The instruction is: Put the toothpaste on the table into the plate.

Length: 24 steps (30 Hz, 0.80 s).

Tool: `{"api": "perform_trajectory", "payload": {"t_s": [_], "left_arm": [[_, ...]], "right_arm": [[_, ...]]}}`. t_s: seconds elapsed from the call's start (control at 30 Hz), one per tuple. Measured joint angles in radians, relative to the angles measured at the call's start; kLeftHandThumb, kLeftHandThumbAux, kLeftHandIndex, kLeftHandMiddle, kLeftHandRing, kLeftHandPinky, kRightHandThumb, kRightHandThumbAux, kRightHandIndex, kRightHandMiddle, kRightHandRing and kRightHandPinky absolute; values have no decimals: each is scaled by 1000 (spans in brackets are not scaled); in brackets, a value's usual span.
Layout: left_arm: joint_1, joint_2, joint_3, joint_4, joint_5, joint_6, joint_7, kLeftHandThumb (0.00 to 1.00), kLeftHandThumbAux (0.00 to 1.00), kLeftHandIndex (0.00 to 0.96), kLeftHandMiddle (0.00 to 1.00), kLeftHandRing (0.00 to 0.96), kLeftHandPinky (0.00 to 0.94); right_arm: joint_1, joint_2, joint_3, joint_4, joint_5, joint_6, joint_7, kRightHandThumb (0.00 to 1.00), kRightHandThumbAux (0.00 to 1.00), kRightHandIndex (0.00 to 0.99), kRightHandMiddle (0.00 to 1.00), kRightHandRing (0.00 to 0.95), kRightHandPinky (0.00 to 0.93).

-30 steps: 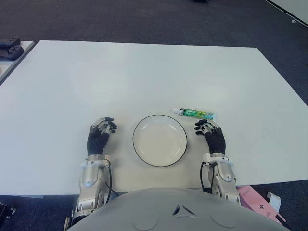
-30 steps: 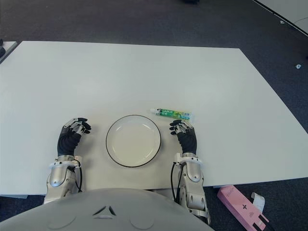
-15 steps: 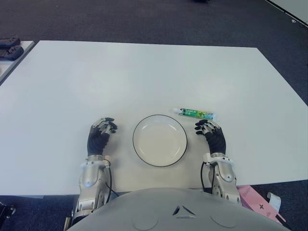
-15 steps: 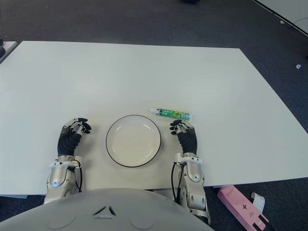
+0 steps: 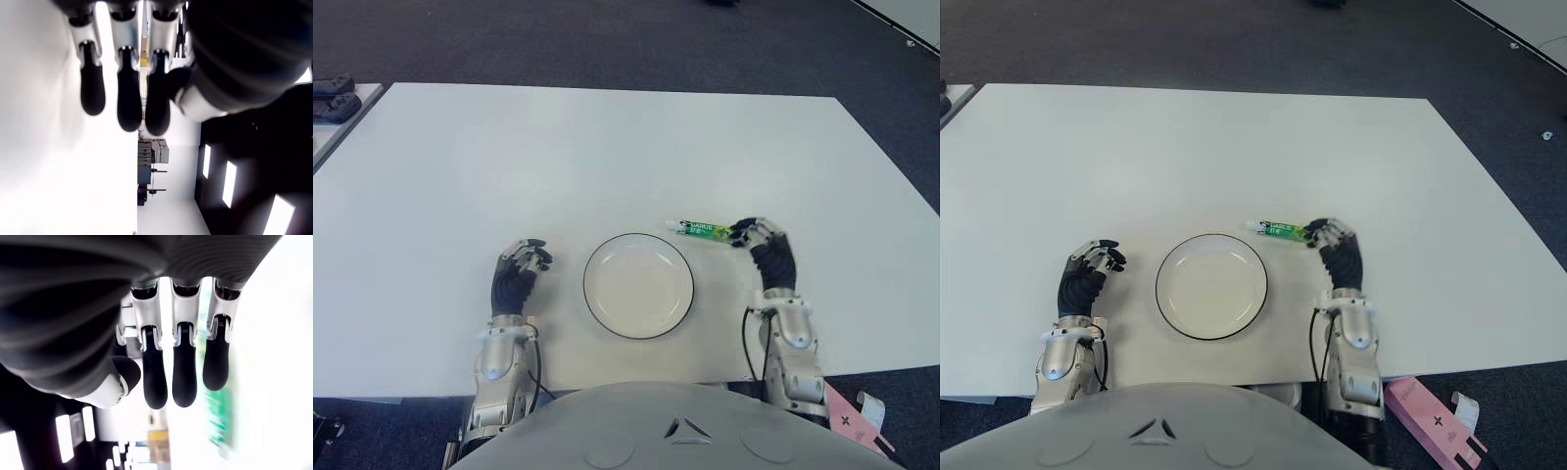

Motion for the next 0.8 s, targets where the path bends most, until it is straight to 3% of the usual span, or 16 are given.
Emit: {"api": "perform_trajectory", "payload": {"t_s": [0.13, 0.2, 0.3, 0.4, 0.6, 0.8], "left_arm": [[-6, -2, 0, 7, 0, -8, 0, 700, 719, 431, 563, 540, 514], [-9, -2, 0, 11, 0, -11, 0, 700, 719, 431, 563, 542, 516], [-12, -2, 0, 14, -1, -14, 0, 700, 720, 431, 564, 544, 515], [-14, -2, 0, 19, -2, -18, -1, 700, 720, 431, 565, 544, 516], [-17, -5, -2, 25, -1, -22, -1, 700, 720, 431, 565, 543, 516], [-17, -13, -3, 25, 1, -27, -1, 700, 720, 431, 564, 541, 515]], "right_arm": [[-38, -84, 8, 3, -87, -107, 18, 701, 722, 413, 390, 380, 384], [-54, -124, 15, 5, -131, -137, 29, 607, 619, 287, 271, 265, 273], [-80, -186, 30, 31, -208, -164, 44, 554, 510, 147, 122, 116, 124], [-125, -254, 42, 74, -280, -168, 64, 528, 412, 53, 42, 40, 43], [-242, -342, 71, 195, -368, -205, 65, 512, 273, 5, 4, 4, 4], [-359, -423, 121, 358, -484, -294, 20, 551, 157, 0, 0, 0, 0]]}}
